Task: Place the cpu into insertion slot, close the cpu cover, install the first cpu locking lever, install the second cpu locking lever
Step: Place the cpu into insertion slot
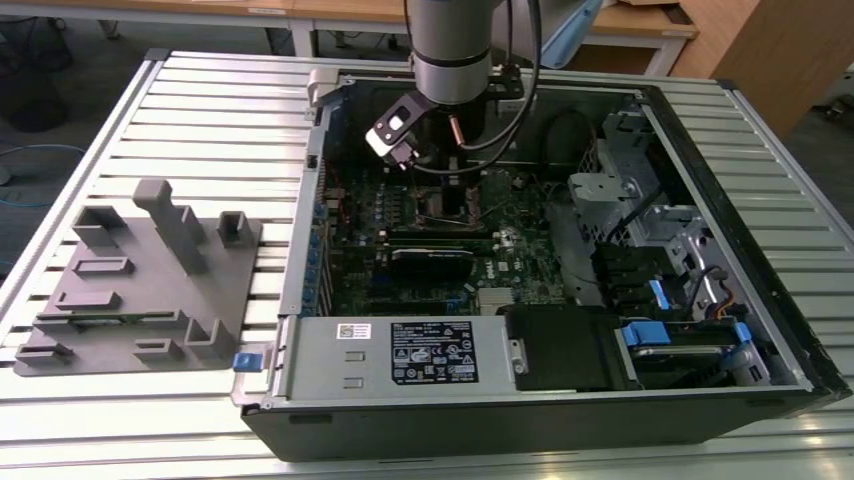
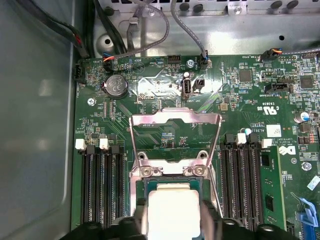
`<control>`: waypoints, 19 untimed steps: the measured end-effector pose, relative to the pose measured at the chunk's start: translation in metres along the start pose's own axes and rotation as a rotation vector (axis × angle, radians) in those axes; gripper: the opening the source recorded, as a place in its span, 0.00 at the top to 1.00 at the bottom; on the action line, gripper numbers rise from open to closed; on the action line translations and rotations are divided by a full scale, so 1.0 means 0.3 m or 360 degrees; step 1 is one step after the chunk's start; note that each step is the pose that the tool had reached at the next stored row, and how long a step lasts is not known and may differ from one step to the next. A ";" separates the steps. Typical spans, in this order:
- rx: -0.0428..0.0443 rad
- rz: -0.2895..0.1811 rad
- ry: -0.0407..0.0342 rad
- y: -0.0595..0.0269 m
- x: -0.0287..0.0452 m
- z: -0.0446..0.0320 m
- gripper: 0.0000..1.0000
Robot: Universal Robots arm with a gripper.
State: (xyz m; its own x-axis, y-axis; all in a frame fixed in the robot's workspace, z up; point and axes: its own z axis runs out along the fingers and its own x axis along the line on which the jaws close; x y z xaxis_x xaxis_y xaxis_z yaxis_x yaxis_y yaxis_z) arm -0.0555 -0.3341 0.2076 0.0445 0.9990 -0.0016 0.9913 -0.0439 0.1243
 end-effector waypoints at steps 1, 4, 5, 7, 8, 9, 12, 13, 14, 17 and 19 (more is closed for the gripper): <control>0.0000 0.0000 0.0000 0.000 0.000 0.000 0.47; 0.0000 0.0000 0.0000 0.000 0.000 0.000 0.59; 0.0000 0.0000 0.0000 0.000 0.000 0.000 0.59; 0.0000 0.0000 0.0000 0.000 0.000 0.000 0.71; 0.0000 0.0000 0.0000 0.000 0.000 0.000 0.71; 0.0000 0.0000 0.0000 0.000 0.000 0.000 0.76; 0.0000 0.0000 0.0000 0.000 0.000 0.000 0.88; 0.0000 0.0000 -0.0001 0.000 0.000 0.000 0.89; 0.0000 0.0000 -0.0001 0.000 0.000 0.000 0.89; 0.0000 0.0000 -0.0001 0.000 0.000 0.000 0.89; 0.0000 0.0000 -0.0001 0.000 0.000 0.000 0.89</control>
State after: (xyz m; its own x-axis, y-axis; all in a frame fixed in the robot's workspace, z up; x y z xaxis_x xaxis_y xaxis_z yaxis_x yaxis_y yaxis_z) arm -0.0555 -0.3341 0.2076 0.0445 0.9990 -0.0020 0.9913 -0.0439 0.1243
